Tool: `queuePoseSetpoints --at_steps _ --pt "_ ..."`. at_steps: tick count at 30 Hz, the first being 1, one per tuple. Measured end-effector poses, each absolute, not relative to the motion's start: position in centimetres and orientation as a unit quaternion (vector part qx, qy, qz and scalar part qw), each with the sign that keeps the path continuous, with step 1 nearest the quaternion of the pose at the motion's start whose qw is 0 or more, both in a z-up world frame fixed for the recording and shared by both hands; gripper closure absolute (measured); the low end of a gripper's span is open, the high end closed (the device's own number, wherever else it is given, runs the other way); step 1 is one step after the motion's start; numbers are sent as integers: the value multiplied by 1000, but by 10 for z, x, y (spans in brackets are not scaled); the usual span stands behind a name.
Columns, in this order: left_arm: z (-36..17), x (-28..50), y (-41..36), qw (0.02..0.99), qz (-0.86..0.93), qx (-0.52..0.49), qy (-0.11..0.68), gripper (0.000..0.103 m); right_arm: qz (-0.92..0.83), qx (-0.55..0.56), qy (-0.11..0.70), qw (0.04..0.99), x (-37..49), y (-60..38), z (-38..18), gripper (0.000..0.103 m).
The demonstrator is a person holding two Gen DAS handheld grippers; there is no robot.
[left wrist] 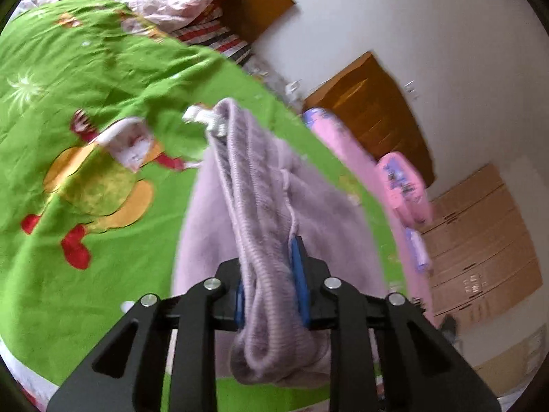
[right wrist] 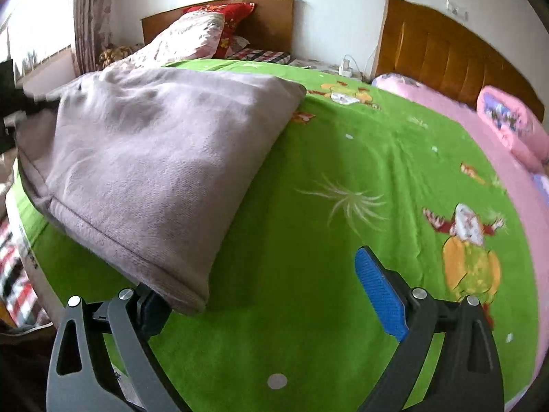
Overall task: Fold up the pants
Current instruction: 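Lower the folded sweatpants onto the bed and open the left tool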
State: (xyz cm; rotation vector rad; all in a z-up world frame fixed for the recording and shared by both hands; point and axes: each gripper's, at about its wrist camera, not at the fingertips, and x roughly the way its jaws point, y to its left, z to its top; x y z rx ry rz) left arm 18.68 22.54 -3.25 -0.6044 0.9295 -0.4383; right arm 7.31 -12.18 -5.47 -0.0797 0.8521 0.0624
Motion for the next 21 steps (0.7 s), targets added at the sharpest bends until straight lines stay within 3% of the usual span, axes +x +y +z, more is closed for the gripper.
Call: queuePoseSetpoints --at_steps 4,5,6,7,9,13,14,15,17,19,21 --pt "-61 192 240 812 -219 -329 430 57 41 -42 423 904 74 -120 -54 11" --pt "-54 189 241 823 -204 -317 424 45 58 -36 434 898 74 -123 -52 11" --pt "-45 185 242 843 -165 -294 420 20 73 -29 441 894 73 -126 -50 11" --pt "-35 179 242 866 -115 -262 411 16 96 -24 443 891 69 -130 -44 11" --pt "-2 164 231 908 -69 -184 371 16 139 -25 431 891 60 -135 -31 11" --pt "39 148 180 930 -154 -102 318 8 202 20 356 912 55 -136 8 11" --pt "37 150 164 926 -175 -86 323 7 218 44 337 915 61 -133 15 14" --pt "31 154 150 921 -193 -72 330 7 232 63 323 915 71 -125 17 28" --pt "11 164 129 912 -194 -38 360 7 216 51 328 918 88 -108 13 41" --pt "-18 180 116 905 -164 -7 393 7 224 33 351 908 98 -94 -3 42" --pt "-33 172 111 911 -156 44 378 5 232 11 388 892 100 -87 -26 42"
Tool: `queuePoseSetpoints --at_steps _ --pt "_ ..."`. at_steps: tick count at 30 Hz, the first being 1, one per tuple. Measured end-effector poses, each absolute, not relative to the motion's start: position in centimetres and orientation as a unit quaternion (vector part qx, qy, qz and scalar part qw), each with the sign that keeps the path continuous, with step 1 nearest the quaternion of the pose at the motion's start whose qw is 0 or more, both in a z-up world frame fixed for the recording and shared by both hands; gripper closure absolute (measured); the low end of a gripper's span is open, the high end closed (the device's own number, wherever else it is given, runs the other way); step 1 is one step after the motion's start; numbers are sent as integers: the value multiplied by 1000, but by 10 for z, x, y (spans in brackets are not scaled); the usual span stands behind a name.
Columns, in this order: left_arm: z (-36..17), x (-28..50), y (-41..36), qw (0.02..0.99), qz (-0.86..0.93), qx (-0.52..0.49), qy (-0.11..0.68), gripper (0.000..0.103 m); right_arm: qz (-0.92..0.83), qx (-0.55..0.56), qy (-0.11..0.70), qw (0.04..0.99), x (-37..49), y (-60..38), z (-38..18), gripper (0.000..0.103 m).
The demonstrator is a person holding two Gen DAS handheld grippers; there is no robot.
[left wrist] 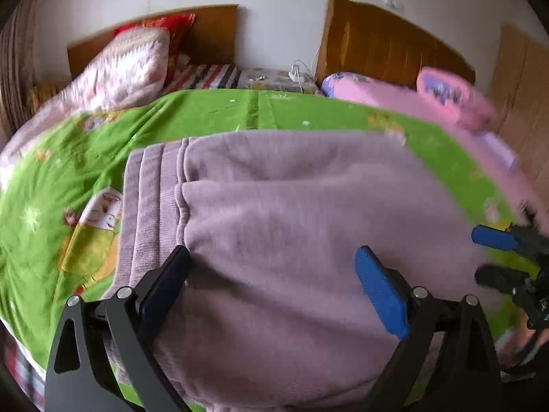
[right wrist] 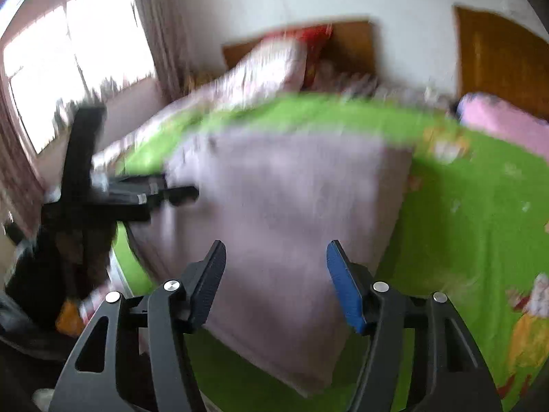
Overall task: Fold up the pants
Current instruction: 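Lower the folded sweatpants onto the bed and open the left tool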
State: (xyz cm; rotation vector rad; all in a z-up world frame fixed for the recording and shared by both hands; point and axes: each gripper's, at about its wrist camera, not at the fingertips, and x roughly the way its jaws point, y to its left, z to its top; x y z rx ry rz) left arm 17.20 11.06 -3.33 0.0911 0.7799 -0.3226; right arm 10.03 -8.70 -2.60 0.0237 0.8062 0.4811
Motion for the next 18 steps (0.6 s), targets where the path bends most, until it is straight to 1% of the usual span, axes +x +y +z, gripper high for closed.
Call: queuePoseSetpoints --at_steps 2,5,8,10,11,12,14,17,18 --pt "-41 173 104 910 -153 75 378 4 243 -10 369 897 91 -88 -36 42" --pt "-42 176 106 910 -148 73 381 1 250 13 378 891 96 -94 -35 41" --pt "-41 172 108 907 -149 79 386 1 255 12 378 890 94 -93 -35 41" --pt "-36 174 105 902 -151 77 397 1 261 11 379 888 93 -95 -33 39" --pt "-32 173 105 898 -153 72 407 2 268 14 384 883 93 -99 -31 34" --pt "-21 174 107 893 -154 55 419 2 274 19 392 878 96 -102 -27 28" --pt "10 178 116 896 -174 9 408 2 282 31 396 873 104 -111 -14 20" --pt "52 195 122 912 -204 -28 354 2 276 8 357 892 132 -115 12 20" --pt "58 203 122 916 -204 -31 345 2 272 -6 345 898 144 -112 18 19"
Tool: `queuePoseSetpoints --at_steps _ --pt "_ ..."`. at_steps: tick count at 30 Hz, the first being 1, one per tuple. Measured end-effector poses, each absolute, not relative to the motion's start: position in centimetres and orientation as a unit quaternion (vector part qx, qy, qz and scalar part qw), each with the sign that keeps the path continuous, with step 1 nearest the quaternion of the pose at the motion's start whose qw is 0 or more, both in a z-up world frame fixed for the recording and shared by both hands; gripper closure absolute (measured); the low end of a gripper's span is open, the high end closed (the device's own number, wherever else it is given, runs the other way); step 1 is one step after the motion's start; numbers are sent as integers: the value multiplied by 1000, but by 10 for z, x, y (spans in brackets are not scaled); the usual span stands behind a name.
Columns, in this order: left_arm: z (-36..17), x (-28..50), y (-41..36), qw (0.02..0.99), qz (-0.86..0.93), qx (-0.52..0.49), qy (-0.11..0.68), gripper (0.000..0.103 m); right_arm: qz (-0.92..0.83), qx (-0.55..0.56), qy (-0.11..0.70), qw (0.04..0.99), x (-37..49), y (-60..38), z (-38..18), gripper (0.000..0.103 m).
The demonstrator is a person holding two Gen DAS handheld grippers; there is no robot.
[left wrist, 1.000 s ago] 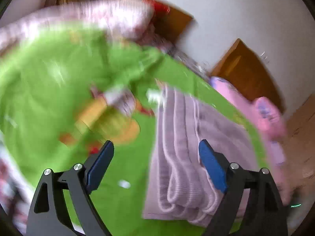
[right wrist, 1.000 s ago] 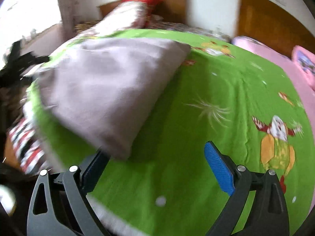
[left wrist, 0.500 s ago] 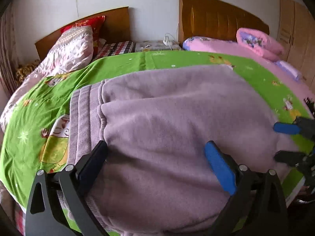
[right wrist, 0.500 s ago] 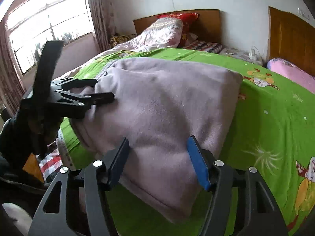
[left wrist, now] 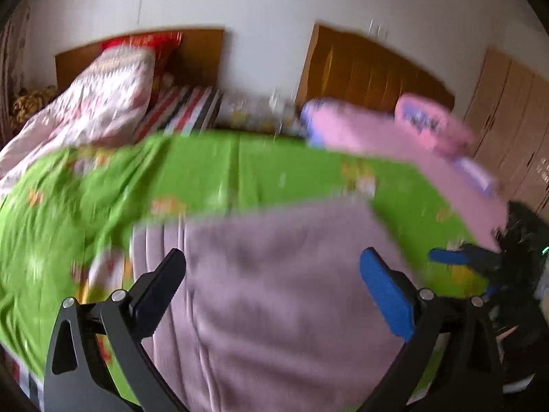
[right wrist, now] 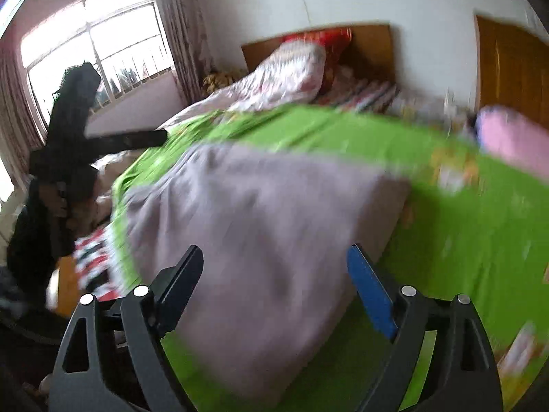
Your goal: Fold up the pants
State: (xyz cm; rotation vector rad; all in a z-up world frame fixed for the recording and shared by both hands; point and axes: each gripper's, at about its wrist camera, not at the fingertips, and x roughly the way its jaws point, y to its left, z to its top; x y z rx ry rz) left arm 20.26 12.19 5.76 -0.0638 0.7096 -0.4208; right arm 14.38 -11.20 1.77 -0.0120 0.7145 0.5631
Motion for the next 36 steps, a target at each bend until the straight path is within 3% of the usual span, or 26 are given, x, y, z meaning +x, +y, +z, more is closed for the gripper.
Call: queuePoseSetpoints --at_steps 4,9,18,23,36 --pt "44 260 114 910 -182 -22 372 2 293 -3 350 890 211 -96 16 19" --pt "-23 286 113 882 -156 -15 445 2 280 -5 429 859 272 -88 -36 17" --pt "-20 284 108 889 -147 -2 434 2 260 66 404 874 279 -115 -47 18" --pt "-21 283 110 891 -146 -3 430 2 233 178 373 880 282 -154 -44 18" --pt "-21 283 110 890 -149 -8 431 2 195 140 386 891 291 -145 -45 18"
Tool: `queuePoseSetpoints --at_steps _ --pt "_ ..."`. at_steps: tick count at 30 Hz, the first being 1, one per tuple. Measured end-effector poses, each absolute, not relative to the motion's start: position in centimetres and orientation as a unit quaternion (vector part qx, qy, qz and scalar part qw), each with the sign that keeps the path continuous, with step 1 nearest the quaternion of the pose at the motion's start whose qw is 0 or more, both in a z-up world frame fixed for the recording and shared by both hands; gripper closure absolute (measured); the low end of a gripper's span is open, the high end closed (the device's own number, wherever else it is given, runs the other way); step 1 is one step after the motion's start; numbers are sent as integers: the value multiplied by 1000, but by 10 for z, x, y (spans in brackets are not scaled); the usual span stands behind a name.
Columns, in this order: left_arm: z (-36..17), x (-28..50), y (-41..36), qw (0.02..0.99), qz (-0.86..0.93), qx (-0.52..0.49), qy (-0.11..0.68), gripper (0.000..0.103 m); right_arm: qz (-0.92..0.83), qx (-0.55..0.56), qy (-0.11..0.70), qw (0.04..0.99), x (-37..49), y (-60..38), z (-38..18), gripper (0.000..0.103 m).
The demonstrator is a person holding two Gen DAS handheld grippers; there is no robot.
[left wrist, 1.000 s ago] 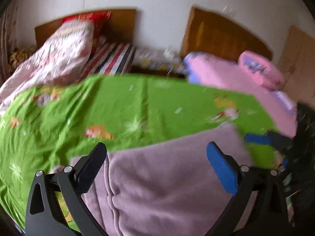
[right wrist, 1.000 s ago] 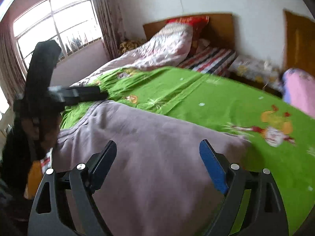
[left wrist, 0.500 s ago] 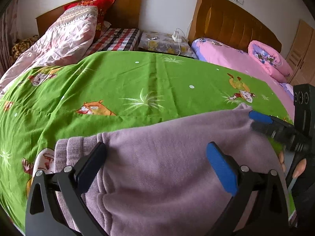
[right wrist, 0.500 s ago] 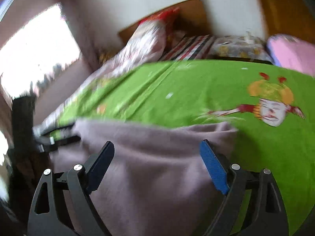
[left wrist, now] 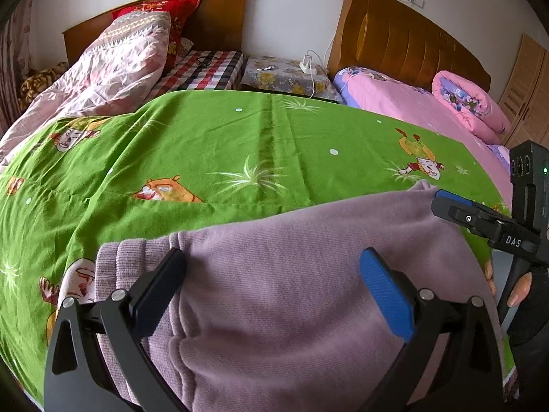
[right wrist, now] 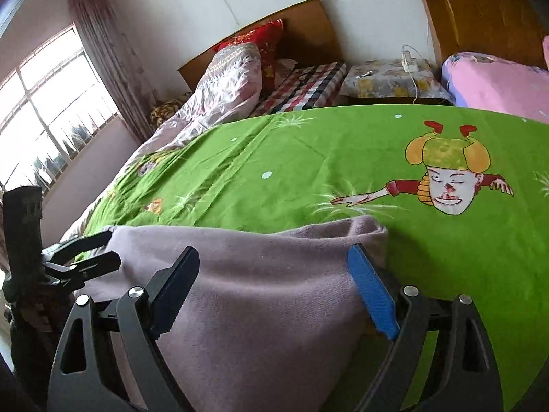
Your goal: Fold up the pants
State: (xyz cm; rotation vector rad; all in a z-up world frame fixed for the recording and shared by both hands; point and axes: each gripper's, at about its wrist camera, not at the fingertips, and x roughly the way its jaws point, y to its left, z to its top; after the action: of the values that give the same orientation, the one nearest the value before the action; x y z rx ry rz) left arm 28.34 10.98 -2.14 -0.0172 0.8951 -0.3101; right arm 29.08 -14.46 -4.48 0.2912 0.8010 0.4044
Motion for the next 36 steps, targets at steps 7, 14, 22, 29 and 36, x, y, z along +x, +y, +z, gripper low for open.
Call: queuePoseSetpoints --at_steps 7,14,22,29,36 --pt "-22 283 107 890 -146 0 432 2 173 164 387 891 295 -155 -46 18" --pt "-22 283 107 890 -145 -1 432 2 111 223 408 878 305 -178 -56 14" --pt "15 243 116 921 -80 -14 381 2 162 130 343 916 255 -144 -12 13" --pt "-13 181 110 890 -129 48 434 2 324 -45 383 864 253 -54 2 10" --pt "-33 172 132 888 -110 29 445 1 295 -59 471 829 298 -19 -40 10"
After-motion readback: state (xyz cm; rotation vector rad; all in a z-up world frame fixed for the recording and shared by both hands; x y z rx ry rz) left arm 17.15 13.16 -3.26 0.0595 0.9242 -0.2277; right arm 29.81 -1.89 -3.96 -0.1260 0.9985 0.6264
